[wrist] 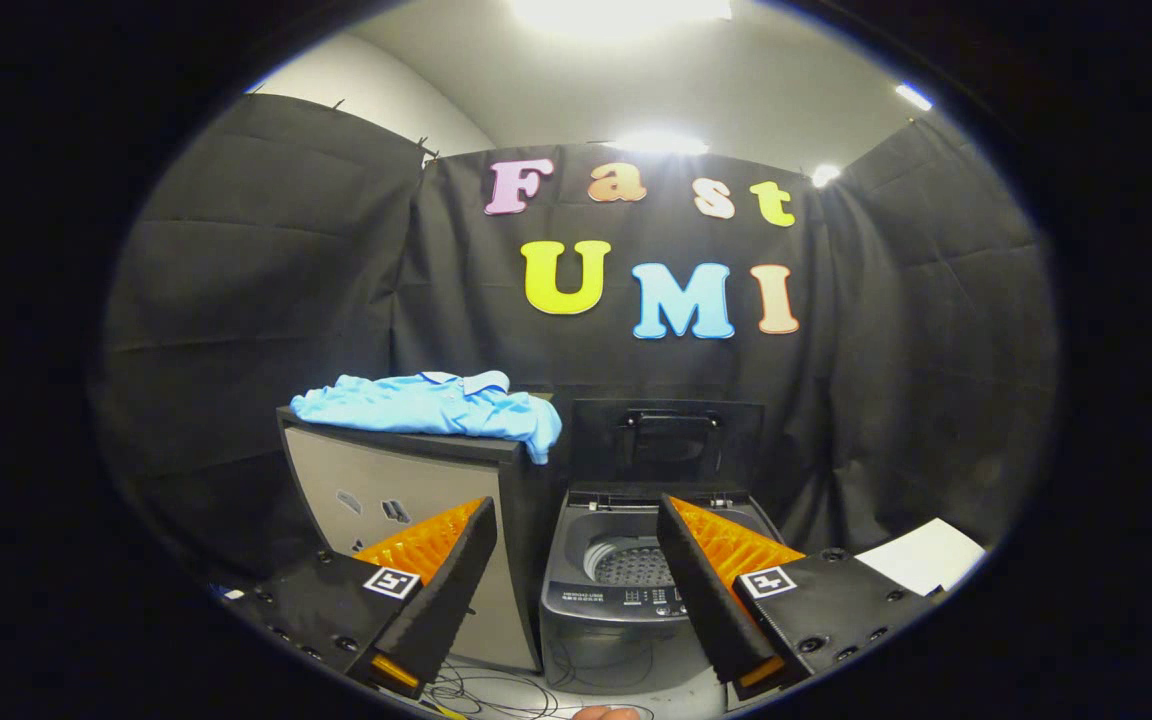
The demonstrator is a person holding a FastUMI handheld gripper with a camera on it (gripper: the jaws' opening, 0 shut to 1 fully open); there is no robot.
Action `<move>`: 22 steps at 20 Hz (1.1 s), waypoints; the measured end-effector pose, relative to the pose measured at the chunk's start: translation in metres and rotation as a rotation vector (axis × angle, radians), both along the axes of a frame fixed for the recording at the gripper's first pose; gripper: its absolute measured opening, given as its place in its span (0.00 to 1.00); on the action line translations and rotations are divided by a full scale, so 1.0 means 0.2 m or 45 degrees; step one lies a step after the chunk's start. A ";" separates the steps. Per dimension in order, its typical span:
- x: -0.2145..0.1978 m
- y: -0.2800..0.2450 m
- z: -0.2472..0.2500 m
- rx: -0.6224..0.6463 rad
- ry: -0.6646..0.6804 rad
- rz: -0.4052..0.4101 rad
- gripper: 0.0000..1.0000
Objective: Put the clothes into the washing machine and then close the washing machine lid.
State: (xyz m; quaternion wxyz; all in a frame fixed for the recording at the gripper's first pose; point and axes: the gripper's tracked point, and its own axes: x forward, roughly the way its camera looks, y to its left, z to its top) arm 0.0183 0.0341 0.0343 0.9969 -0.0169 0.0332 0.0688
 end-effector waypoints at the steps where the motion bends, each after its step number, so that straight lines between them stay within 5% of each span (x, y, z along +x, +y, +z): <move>1: 0.02 0.02 0.04 0.002 0.014 0.022 1.00; 9: 0.12 0.10 0.44 0.112 0.119 0.135 1.00; 22: 0.36 0.28 0.48 -0.032 0.231 0.228 0.99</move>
